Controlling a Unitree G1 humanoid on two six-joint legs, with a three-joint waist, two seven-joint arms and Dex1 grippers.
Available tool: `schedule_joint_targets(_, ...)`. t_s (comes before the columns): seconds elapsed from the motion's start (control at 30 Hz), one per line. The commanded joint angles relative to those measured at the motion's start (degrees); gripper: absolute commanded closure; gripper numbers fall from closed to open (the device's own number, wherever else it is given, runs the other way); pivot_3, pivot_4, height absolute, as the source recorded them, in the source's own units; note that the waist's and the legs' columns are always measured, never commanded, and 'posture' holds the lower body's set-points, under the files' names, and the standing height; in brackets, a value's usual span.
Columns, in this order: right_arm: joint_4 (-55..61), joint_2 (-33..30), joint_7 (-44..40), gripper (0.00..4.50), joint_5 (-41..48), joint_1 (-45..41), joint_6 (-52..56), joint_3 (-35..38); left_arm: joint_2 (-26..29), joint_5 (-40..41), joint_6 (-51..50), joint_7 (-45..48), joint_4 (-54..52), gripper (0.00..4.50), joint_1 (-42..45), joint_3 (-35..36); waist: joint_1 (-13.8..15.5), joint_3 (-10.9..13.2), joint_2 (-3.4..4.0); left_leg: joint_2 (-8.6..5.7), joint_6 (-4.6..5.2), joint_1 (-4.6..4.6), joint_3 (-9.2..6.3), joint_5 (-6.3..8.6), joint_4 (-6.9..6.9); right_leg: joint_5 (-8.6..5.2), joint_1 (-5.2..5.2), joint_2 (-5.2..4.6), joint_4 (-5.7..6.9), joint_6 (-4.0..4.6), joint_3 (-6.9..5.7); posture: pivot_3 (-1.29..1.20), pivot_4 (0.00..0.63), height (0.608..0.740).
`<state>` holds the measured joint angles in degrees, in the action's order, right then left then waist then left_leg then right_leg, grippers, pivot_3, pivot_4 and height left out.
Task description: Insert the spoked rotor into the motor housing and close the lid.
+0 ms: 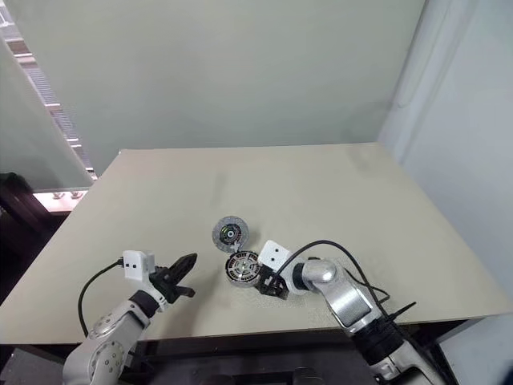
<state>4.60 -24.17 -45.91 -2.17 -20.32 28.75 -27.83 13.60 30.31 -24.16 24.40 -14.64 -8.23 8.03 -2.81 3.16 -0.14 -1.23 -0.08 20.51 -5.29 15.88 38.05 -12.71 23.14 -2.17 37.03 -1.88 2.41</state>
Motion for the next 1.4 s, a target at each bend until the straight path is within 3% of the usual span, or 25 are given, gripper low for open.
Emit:
schedule_joint_targets(0.03,3.87,-1.59,-3.12,0.03,-0.91,-2.83,0.27,-1.3,0.47,-0.36,0.81,0.48,-0.21,4.5,1.15,0.1,0.01,0.0,0.0,0.02,0.0,0.0,-0.01,0.0,0.01,0.0,0.0,0.03,0.0,0.0,0.0,0.0,0.0,0.74)
schedule_joint_targets(0.43,4.35,-4.27,-8.49,0.03,-11.22,-11.0,2.39,-10.69,1.31,-1.71,0.77,1.37,0.61,4.5,0.82,-0.96,0.05,-0.01,-0.02,0.02,-0.01,0.04,-0.06,0.0,0.06,0.02,0.0,0.08,0.01,0.01,0.03,0.0,0.0,0.74)
schedule_joint_targets(0.73,0.61,-0.17,-12.29,0.03,-16.93,-17.42,6.78,-18.15,0.86,-2.66,1.08,1.42,1.13,4.5,0.88,-1.76,0.05,-0.02,-0.02,0.03,-0.02,0.02,-0.1,0.0,0.05,0.03,0.01,0.08,0.02,0.03,0.0,0.0,0.0,0.74)
schedule_joint_targets(1.27,-7.45,4.94,-8.85,0.03,-21.22,-16.85,6.97,-19.79,0.84,-3.5,1.36,1.14,0.73,4.5,-0.17,-2.24,0.3,-0.02,-0.01,0.03,-0.07,0.02,-0.1,-0.03,0.05,0.06,0.04,0.08,0.06,0.07,0.0,0.0,0.0,0.74)
schedule_joint_targets(1.4,-8.74,5.73,-8.26,0.99,-21.58,-16.46,6.95,-19.97,0.85,-3.6,1.33,1.1,0.7,4.5,-0.07,-2.34,0.3,-0.02,-0.01,0.02,-0.07,0.02,-0.09,-0.04,0.05,0.06,0.04,0.08,0.06,0.07,0.0,0.0,0.0,0.74)
